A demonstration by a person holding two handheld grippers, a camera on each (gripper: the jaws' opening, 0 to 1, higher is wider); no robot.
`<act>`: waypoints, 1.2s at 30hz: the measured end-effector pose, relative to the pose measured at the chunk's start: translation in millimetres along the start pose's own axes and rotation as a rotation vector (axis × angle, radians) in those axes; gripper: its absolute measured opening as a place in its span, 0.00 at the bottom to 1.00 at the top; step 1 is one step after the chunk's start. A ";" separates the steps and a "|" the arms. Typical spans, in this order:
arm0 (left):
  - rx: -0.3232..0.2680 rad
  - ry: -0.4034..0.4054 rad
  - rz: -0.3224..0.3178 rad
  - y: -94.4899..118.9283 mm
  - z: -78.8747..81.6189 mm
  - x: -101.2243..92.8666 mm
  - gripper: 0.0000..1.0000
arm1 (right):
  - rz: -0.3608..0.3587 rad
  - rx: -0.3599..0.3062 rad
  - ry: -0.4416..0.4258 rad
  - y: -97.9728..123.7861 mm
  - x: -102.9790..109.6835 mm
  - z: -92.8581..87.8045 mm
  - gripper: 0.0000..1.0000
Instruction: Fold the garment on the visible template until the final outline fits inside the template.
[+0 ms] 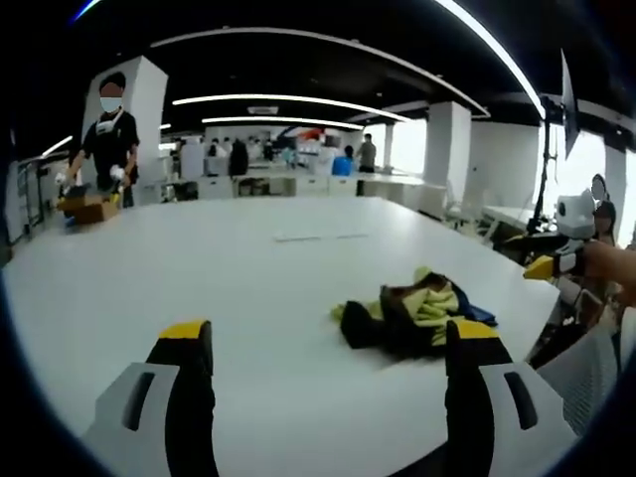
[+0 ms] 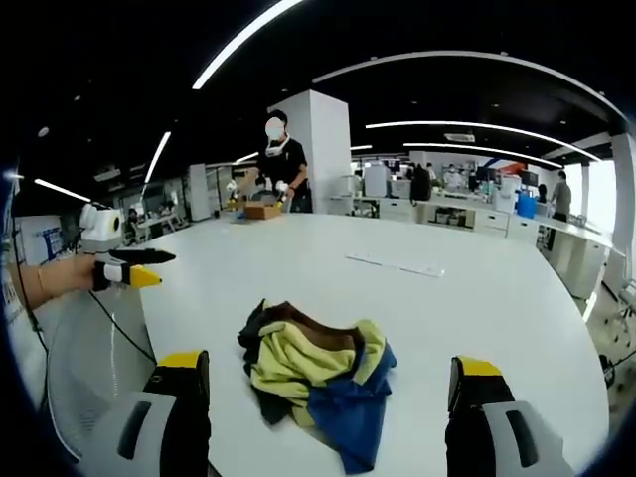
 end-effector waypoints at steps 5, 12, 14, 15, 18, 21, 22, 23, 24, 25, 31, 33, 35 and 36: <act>0.007 -0.013 0.008 0.5 0.6 0.3 0.94 | -0.001 -0.001 0.003 -0.7 -1.3 1.2 0.99; 0.007 -0.013 0.012 0.8 1.6 -0.6 0.94 | 0.003 0.001 0.006 -2.3 -1.3 1.6 0.99; 0.007 -0.011 0.013 1.3 2.0 -0.9 0.93 | 0.005 0.000 0.004 -2.9 -1.1 1.8 0.99; 0.008 -0.013 0.013 1.6 2.0 -0.8 0.93 | 0.006 0.000 0.004 -3.1 -1.0 1.9 0.99; 0.003 -0.003 0.019 2.6 2.0 -0.4 0.93 | 0.009 0.009 0.014 -3.9 -1.3 2.1 0.99; -0.001 -0.008 0.033 3.9 2.7 1.6 0.92 | 0.002 0.012 0.015 -4.5 -3.2 1.3 0.99; -0.001 -0.012 0.039 4.2 3.0 2.2 0.92 | 0.001 0.008 0.009 -4.6 -3.8 1.3 0.99; -0.001 -0.013 0.047 4.7 3.4 3.1 0.92 | 0.002 0.009 0.007 -4.5 -3.9 1.3 0.99; -0.003 -0.011 0.051 4.9 3.8 3.6 0.92 | 0.002 0.009 0.008 -4.3 -4.1 1.5 0.99; -0.009 -0.008 0.054 5.1 4.3 4.2 0.92 | 0.003 0.008 0.013 -4.2 -4.3 1.7 0.99; -0.009 -0.009 0.053 4.8 5.5 4.3 0.91 | 0.001 0.004 0.015 -3.1 -5.2 4.4 0.99; -0.010 -0.007 0.053 4.4 5.6 4.0 0.91 | 0.002 0.004 0.020 -2.8 -5.5 5.1 0.99; -0.006 -0.010 0.056 3.7 5.2 3.7 0.91 | 0.003 0.005 0.023 -2.6 -6.1 5.3 0.99; -0.003 -0.012 0.058 3.3 5.2 3.7 0.91 | 0.002 0.005 0.024 -2.4 -6.3 5.3 0.99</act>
Point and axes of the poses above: the point that each gripper's makers call its tool centre point, and the gripper's own axes: y roughly backward along the fingers, x roughly to its left, z roughly out of its top, the point moved 10 cm from there along y, roughly backward along the fingers, and after that the axes turned 15 degrees about -x, right-handed, at the moved point
